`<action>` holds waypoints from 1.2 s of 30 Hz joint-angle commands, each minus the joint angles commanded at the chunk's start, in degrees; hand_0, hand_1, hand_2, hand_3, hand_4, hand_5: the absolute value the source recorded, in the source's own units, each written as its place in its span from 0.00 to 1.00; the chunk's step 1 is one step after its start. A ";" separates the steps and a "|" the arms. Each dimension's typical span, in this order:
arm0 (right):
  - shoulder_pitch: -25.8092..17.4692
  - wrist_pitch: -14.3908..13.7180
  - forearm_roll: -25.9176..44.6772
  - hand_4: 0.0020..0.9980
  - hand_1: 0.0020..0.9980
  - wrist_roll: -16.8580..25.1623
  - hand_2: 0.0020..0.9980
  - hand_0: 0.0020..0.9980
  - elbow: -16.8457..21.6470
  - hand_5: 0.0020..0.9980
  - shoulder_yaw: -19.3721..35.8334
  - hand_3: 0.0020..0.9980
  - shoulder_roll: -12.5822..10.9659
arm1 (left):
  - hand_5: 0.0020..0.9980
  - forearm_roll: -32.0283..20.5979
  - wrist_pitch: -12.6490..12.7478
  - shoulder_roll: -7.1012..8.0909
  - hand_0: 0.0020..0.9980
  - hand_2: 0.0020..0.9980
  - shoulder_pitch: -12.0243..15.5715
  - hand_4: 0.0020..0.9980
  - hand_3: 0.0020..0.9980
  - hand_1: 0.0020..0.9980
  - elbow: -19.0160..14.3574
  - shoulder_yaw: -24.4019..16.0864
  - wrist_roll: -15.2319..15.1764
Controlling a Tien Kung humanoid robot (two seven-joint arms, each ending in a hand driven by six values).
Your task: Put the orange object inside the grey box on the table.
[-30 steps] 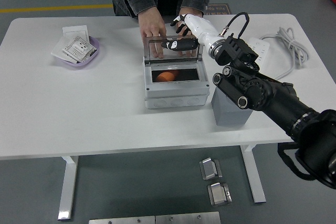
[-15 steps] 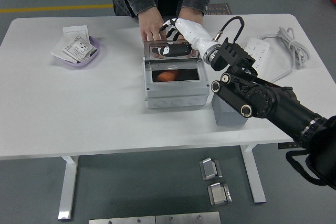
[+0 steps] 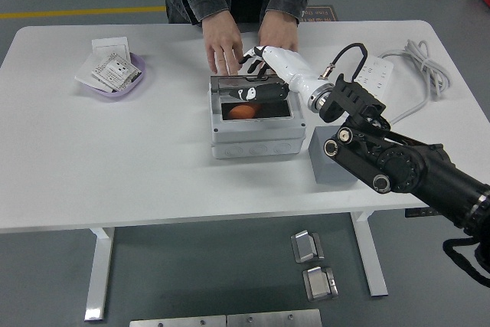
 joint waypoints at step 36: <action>-22.06 0.87 -12.77 0.93 0.52 0.29 0.63 0.68 20.48 0.55 23.94 0.74 -5.59 | 0.47 1.25 0.56 -0.59 0.68 0.61 1.68 0.69 0.68 0.68 0.00 -2.60 0.56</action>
